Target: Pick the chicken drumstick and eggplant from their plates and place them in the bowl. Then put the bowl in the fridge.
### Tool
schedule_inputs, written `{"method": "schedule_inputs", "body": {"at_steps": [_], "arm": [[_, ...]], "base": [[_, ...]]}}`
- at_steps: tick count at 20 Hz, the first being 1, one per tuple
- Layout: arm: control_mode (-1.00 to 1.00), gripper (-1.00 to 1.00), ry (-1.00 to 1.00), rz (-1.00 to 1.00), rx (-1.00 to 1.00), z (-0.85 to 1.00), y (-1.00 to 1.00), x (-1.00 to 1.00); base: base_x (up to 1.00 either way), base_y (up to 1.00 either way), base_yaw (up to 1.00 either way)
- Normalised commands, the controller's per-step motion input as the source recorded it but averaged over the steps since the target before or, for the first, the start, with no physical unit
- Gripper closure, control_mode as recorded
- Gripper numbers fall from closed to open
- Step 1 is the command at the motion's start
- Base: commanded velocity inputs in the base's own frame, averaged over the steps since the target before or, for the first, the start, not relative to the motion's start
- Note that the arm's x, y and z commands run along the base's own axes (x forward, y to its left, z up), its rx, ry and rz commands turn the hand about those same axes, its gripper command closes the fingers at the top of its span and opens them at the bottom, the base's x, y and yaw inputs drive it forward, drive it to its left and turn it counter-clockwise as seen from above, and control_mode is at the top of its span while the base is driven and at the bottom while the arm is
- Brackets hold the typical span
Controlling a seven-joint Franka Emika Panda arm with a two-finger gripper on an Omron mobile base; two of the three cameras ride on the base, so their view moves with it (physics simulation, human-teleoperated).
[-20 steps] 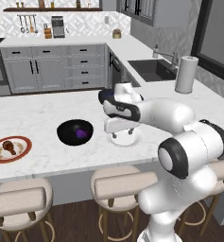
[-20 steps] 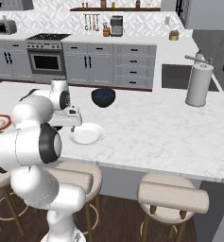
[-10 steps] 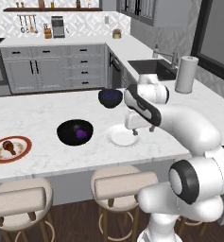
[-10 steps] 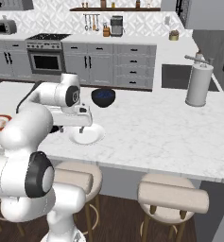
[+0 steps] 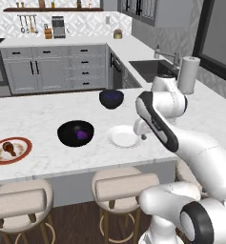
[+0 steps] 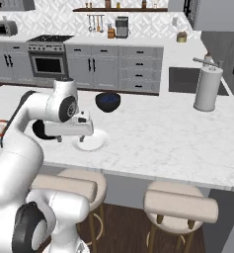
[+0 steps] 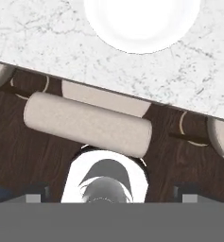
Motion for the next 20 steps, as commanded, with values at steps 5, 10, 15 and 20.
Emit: {"method": "schedule_inputs", "body": {"at_steps": [5,10,15,20], "arm": [[1.0,-1.0,-0.29,-0.03,0.0,0.0,0.0,-0.45],[1.0,-1.0,0.0,0.0,0.0,0.0,0.0,0.0],[1.0,-1.0,0.0,0.0,0.0,0.0,0.0,0.0],[1.0,-1.0,0.0,0.0,0.0,0.0,0.0,0.0]], "base": [[-0.38,-0.03,-0.05],[-1.0,0.52,-0.11],[-0.39,1.0,-0.01],[0.46,1.0,-0.06]]}}
